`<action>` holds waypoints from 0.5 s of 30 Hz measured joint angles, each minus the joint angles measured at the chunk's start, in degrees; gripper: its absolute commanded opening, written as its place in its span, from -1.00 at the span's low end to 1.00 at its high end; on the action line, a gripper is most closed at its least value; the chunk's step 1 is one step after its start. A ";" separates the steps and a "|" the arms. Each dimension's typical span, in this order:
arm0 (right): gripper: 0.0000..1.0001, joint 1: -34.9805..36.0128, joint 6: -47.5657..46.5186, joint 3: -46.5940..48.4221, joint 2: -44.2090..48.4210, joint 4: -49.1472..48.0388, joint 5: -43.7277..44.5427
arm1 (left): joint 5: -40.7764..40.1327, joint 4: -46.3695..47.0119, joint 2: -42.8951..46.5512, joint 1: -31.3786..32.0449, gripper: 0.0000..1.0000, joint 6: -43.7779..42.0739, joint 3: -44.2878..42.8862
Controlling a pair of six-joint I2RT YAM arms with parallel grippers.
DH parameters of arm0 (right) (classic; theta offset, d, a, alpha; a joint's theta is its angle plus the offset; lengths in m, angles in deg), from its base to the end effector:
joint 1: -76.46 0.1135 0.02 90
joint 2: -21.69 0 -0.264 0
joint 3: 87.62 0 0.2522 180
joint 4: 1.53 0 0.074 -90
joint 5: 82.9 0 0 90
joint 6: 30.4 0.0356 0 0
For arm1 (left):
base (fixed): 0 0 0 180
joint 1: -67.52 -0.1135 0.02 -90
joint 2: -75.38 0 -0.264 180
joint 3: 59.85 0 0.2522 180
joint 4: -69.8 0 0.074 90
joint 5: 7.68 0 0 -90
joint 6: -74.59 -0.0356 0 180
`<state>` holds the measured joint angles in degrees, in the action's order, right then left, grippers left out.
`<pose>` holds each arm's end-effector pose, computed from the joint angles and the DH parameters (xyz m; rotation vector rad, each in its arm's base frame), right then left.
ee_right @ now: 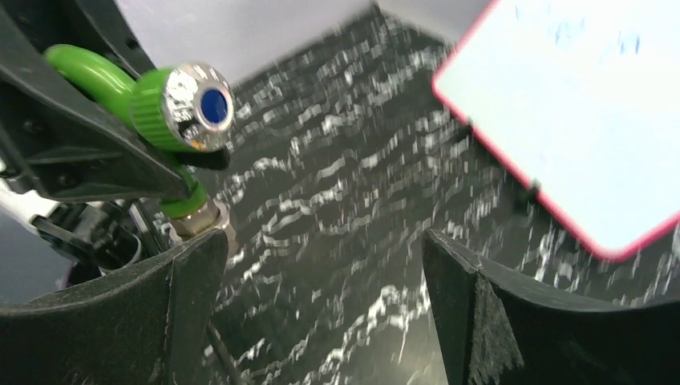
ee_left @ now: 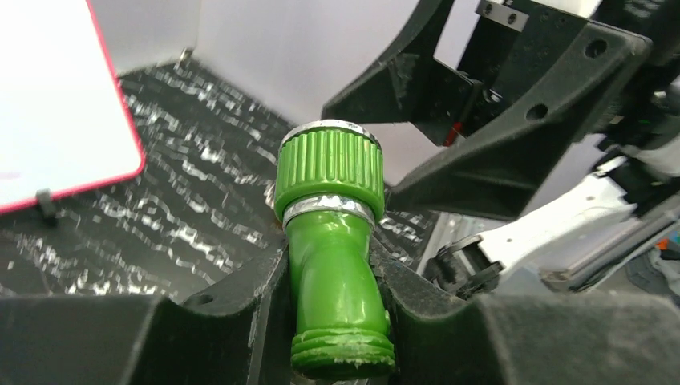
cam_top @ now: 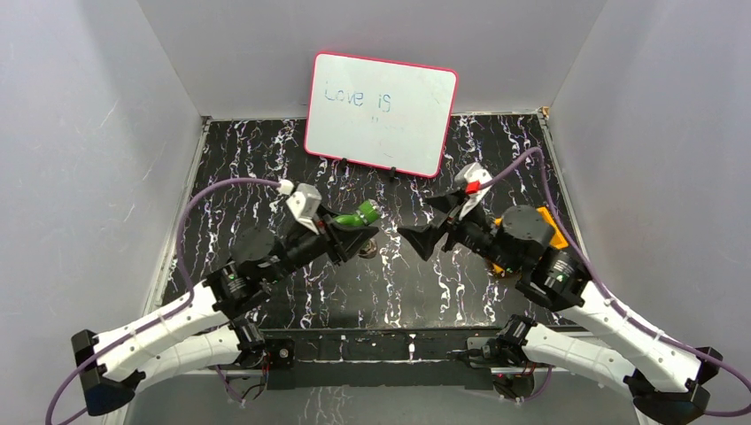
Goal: Install the water faucets
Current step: Place the water faucet at the center of the board.
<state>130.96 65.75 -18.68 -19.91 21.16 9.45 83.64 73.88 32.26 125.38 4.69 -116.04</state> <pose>0.0917 0.1260 0.4135 -0.6013 1.4234 0.8187 0.0938 -0.1509 0.3833 0.4617 1.2843 -1.1754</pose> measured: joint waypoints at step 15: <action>0.97 0.00 20.96 -5.35 -1.33 17.16 12.85 | -3.26 8.15 -19.45 -7.80 -1.00 6.93 7.91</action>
<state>130.96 86.71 -24.04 -21.25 38.32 22.30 80.38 82.04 12.81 117.58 11.62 -108.13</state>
